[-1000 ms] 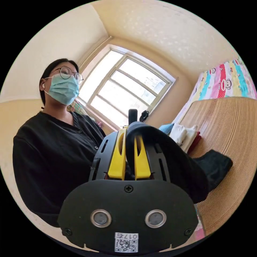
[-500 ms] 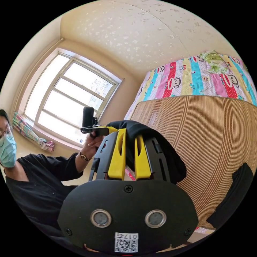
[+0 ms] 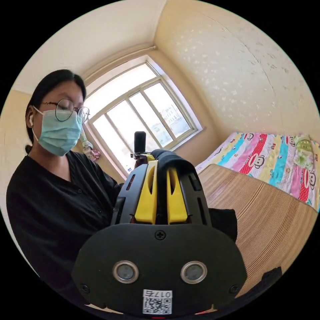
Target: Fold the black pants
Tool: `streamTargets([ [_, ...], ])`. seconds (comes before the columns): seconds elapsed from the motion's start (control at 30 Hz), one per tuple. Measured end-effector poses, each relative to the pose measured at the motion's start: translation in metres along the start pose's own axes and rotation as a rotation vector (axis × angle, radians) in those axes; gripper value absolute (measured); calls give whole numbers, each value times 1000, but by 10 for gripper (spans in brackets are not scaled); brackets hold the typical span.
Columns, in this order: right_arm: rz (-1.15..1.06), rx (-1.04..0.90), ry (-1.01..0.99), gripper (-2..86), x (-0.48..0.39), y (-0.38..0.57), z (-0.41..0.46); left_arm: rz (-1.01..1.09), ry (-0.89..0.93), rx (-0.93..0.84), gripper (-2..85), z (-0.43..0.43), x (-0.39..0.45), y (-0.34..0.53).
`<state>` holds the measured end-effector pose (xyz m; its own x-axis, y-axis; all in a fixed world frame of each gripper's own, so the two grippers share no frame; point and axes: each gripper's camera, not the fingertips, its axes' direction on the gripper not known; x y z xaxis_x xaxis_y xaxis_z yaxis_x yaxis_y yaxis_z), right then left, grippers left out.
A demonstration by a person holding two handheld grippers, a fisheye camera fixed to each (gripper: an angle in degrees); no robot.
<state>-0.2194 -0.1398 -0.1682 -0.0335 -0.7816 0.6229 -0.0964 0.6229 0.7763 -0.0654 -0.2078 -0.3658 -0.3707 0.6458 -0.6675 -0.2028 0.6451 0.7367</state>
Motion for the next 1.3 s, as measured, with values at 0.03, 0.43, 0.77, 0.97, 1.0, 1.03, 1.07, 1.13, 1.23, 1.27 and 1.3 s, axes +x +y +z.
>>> streamTargets([
  [0.03,-54,51,-45,7,-10,-8,-5,27,29,19,50,-5,5,-4],
  [0.43,-212,-10,111,19,-92,-35,2,201,98,52,51,-1,73,-21],
  [0.77,264,-250,407,12,204,-32,65,-324,-153,-197,53,126,-197,-28],
  [0.97,438,-209,455,31,302,26,81,-490,-192,-211,57,165,-311,24],
  [1.0,434,-225,472,36,302,37,83,-469,-193,-240,58,172,-311,39],
  [1.03,430,-258,502,47,300,61,85,-452,-200,-256,58,176,-308,47],
  [1.07,437,-280,522,56,299,90,85,-425,-217,-291,59,186,-300,68],
  [1.13,518,-297,529,60,301,144,83,-425,-244,-366,62,206,-291,109],
  [1.23,766,-317,441,44,309,241,80,-515,-273,-495,61,236,-279,187],
  [1.27,815,-299,398,36,302,268,76,-553,-252,-521,56,240,-270,212],
  [1.3,818,-289,377,34,296,277,73,-586,-230,-515,53,236,-260,228],
])
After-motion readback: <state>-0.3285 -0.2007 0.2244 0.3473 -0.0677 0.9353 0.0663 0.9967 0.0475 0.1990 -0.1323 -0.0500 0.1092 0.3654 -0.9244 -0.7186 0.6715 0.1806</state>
